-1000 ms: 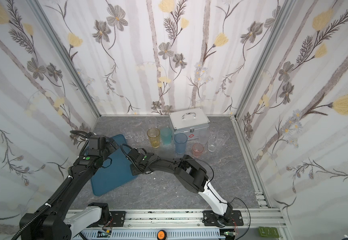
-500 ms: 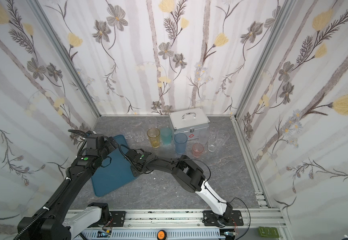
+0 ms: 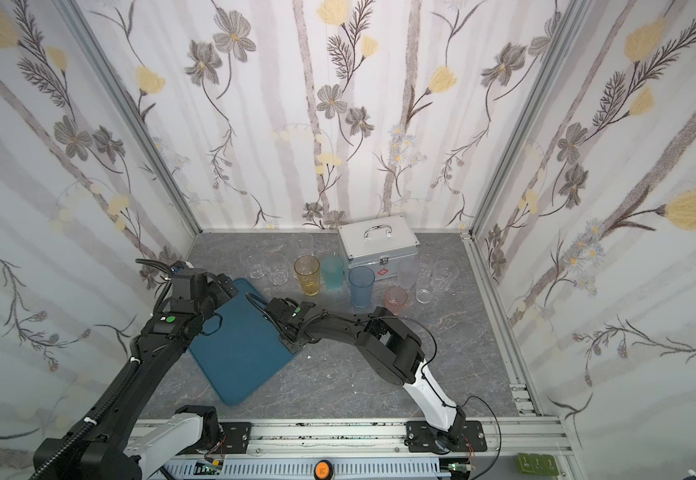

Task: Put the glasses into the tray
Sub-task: 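Pinch the teal tray's rim with the right gripper, then drag and rotate the teal tray toward the table center with the right gripper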

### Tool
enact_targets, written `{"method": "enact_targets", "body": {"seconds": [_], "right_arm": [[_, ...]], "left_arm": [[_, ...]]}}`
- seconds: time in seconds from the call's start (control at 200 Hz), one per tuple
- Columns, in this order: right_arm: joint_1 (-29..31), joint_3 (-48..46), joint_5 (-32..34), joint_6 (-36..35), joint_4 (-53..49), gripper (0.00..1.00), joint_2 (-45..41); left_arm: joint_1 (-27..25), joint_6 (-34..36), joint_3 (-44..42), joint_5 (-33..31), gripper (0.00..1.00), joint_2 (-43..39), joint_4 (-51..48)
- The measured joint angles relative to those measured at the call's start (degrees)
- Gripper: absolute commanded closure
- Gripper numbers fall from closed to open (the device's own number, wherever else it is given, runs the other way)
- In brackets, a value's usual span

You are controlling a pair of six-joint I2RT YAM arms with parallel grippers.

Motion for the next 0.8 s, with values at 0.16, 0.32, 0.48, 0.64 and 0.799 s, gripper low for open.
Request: {"method": "enact_targets", "body": {"seconds": [0.16, 0.32, 0.48, 0.64, 0.799], "right_arm": [[-3.58, -5.07, 4.72, -6.03, -0.02, 0.91, -3.39], [-5.07, -8.7, 13.79, -11.67, -0.35, 0.84, -4.9], [-4.96, -9.99, 21.9, -14.19, 1.33, 0.66, -6.47], [-3.1, -14.62, 26.03, -14.53, 5.49, 0.57, -12.96], [-3.41, -16.06, 25.77, -6.14, 5.42, 0.53, -19.41]], "left_arm": [[0.0, 0.02, -0.02, 0.26, 0.05, -0.35, 0.04], [0.0, 0.02, -0.2, 0.63, 0.05, -0.28, 0.09], [0.0, 0.02, -0.44, 1.05, 0.05, -0.33, 0.2], [0.0, 0.02, -0.79, 1.09, 0.06, -0.57, 0.26], [0.0, 0.09, -1.6, 1.16, 0.06, -0.42, 0.31]]}}
